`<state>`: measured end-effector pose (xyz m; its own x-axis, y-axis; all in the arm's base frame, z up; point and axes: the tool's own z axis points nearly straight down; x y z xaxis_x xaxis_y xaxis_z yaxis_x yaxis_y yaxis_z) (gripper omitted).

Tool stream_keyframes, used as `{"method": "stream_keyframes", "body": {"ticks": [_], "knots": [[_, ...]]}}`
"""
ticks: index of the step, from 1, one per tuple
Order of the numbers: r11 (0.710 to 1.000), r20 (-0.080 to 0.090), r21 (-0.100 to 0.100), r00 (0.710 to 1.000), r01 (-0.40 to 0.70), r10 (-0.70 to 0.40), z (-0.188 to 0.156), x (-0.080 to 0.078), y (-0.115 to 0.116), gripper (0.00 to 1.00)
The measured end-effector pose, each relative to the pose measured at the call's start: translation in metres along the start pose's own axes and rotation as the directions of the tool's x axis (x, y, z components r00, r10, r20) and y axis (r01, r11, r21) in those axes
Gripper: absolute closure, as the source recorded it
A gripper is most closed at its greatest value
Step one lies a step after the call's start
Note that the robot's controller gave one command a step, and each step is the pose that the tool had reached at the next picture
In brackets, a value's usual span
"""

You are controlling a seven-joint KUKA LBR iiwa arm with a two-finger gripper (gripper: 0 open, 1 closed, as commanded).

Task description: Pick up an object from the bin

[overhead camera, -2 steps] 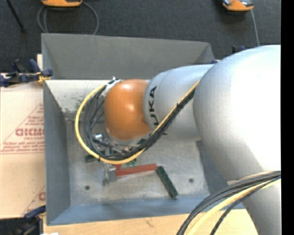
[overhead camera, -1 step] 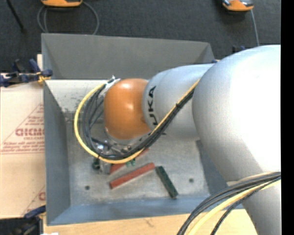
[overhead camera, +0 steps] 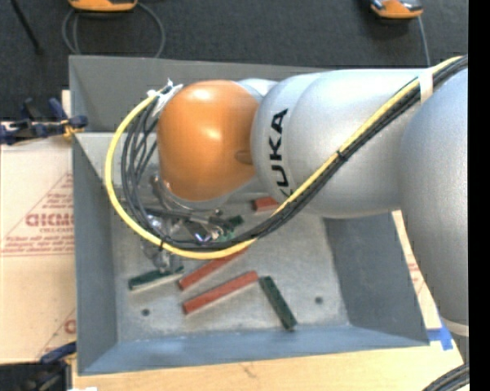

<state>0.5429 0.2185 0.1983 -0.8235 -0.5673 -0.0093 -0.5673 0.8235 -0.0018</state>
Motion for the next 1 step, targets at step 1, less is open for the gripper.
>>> {"method": "stream_keyframes", "body": {"ticks": [1], "knots": [[1.000,-0.005,-0.003,1.000,-0.004,0.004,0.0026,0.0012,0.0007,0.00]]}}
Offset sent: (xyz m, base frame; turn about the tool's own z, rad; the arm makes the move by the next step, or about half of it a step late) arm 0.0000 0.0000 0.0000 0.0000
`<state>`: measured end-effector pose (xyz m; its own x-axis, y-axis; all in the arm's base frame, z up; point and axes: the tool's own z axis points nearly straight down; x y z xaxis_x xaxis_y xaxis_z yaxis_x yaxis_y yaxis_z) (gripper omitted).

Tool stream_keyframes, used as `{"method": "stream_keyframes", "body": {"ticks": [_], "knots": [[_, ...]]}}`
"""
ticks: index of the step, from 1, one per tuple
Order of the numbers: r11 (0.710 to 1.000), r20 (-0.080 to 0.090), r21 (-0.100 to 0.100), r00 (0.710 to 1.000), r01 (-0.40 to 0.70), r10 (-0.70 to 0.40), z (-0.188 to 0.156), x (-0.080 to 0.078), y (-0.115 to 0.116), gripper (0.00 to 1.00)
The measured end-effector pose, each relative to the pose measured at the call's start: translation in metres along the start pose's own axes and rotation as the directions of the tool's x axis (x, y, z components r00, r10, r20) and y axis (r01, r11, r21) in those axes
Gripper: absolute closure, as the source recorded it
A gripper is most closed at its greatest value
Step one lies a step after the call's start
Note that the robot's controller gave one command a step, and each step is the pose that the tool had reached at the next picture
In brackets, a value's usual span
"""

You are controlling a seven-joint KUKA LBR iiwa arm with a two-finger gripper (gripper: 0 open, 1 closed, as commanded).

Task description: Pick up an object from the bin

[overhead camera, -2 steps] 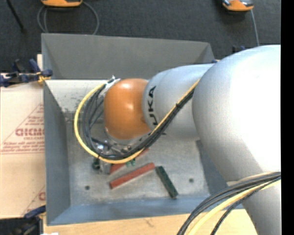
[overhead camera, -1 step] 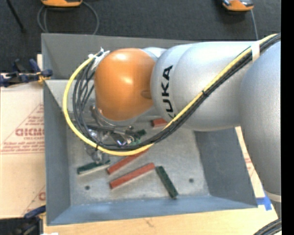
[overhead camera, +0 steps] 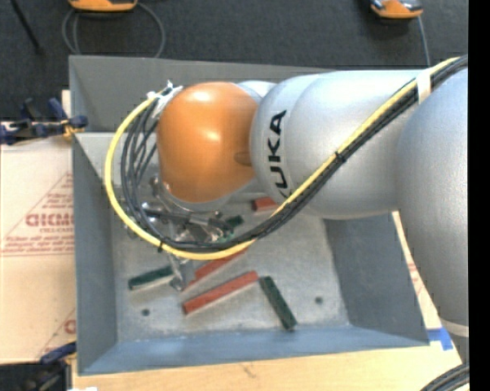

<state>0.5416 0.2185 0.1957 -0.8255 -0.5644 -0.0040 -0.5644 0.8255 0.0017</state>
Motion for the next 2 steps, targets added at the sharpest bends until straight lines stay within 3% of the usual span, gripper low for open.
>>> {"method": "stream_keyframes", "body": {"ticks": [1,2], "knots": [[0.998,-0.007,-0.001,0.998,0.066,-0.066,0.1180,0.0047,-0.0223,0.00],[0.998,-0.001,0.000,0.998,0.062,-0.062,0.1131,0.0028,-0.0220,1.00]]}}
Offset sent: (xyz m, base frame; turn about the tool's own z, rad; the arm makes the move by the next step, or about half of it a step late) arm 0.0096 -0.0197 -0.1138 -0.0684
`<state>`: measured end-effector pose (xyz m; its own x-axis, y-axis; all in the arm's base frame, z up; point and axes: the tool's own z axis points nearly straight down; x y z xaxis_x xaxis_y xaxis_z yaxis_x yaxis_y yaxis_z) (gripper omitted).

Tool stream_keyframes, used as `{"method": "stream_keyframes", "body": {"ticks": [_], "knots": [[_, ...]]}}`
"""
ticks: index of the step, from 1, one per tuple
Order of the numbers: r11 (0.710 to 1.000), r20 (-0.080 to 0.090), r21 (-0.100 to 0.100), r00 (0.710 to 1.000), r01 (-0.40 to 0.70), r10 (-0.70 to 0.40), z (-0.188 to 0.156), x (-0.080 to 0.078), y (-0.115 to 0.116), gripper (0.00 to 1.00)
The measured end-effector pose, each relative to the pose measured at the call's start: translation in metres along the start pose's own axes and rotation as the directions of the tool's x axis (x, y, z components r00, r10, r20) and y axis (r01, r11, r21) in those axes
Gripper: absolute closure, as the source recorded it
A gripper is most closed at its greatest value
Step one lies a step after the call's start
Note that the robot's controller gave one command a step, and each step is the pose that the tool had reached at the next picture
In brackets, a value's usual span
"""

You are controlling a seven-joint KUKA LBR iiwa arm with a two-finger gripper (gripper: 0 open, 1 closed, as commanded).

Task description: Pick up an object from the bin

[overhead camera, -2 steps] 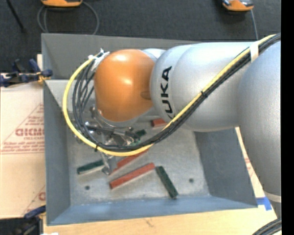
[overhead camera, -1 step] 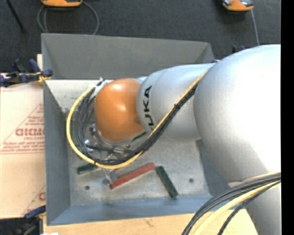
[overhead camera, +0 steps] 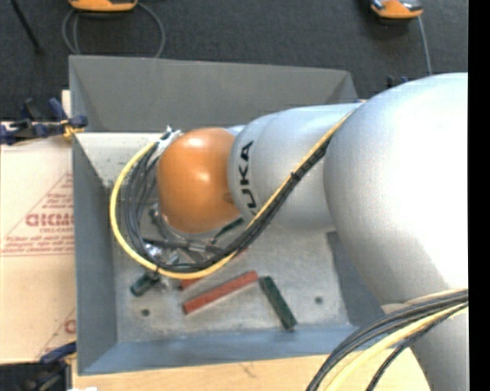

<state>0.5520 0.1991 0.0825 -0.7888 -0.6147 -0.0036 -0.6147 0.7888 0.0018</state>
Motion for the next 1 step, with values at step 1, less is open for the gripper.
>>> {"method": "stream_keyframes", "body": {"ticks": [1], "knots": [[0.999,0.008,0.007,0.999,-0.033,0.033,-0.1341,-0.0026,-0.0066,1.00]]}}
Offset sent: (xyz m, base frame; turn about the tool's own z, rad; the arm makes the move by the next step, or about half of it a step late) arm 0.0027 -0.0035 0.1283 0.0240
